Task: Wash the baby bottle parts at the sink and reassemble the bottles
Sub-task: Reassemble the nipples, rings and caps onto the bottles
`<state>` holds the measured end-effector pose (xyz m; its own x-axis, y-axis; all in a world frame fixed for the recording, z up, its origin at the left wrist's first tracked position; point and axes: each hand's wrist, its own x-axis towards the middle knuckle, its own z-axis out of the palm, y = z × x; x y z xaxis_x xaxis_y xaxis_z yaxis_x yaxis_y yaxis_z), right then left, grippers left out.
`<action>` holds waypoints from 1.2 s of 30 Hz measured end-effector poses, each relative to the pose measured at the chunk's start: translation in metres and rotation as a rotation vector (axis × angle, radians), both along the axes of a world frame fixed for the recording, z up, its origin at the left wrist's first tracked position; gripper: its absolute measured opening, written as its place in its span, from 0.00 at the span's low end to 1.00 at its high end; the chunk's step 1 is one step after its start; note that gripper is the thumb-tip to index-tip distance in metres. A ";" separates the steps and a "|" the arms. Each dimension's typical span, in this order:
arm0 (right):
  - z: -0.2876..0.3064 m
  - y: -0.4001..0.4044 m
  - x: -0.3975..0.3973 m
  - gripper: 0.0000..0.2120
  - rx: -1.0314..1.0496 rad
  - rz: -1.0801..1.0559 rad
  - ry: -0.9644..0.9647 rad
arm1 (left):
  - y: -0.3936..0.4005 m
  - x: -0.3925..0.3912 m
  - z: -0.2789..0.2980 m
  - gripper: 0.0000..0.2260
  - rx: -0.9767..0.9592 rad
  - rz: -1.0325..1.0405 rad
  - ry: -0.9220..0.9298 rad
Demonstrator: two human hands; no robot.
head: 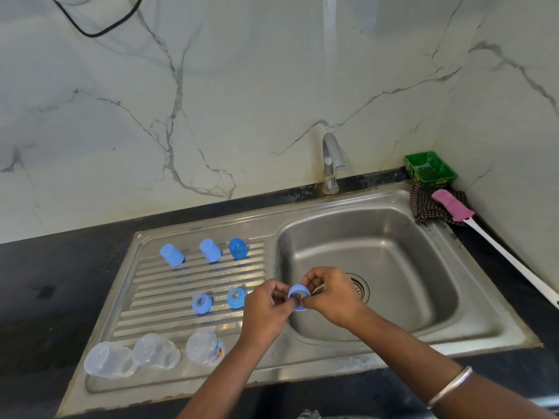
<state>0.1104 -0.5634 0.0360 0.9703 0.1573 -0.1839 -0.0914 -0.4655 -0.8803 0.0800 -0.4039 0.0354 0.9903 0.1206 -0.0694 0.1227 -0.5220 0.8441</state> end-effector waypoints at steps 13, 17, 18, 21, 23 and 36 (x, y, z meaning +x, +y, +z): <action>-0.001 0.002 -0.006 0.10 0.044 -0.026 0.056 | 0.007 -0.003 0.001 0.04 -0.100 -0.027 0.069; 0.000 0.005 -0.006 0.11 -0.035 -0.024 0.042 | 0.009 -0.003 0.000 0.04 -0.065 -0.029 0.081; -0.001 0.006 -0.007 0.12 -0.044 -0.026 0.047 | 0.009 -0.003 0.000 0.04 -0.043 -0.038 0.078; -0.002 0.008 -0.007 0.11 -0.043 -0.051 0.057 | 0.008 -0.004 -0.001 0.03 -0.012 -0.041 0.081; -0.003 0.009 -0.007 0.11 -0.015 -0.071 0.089 | 0.007 -0.005 -0.001 0.01 0.013 -0.024 0.075; -0.005 0.011 -0.011 0.02 0.242 -0.171 0.093 | 0.004 -0.006 0.003 0.03 -0.118 0.022 0.056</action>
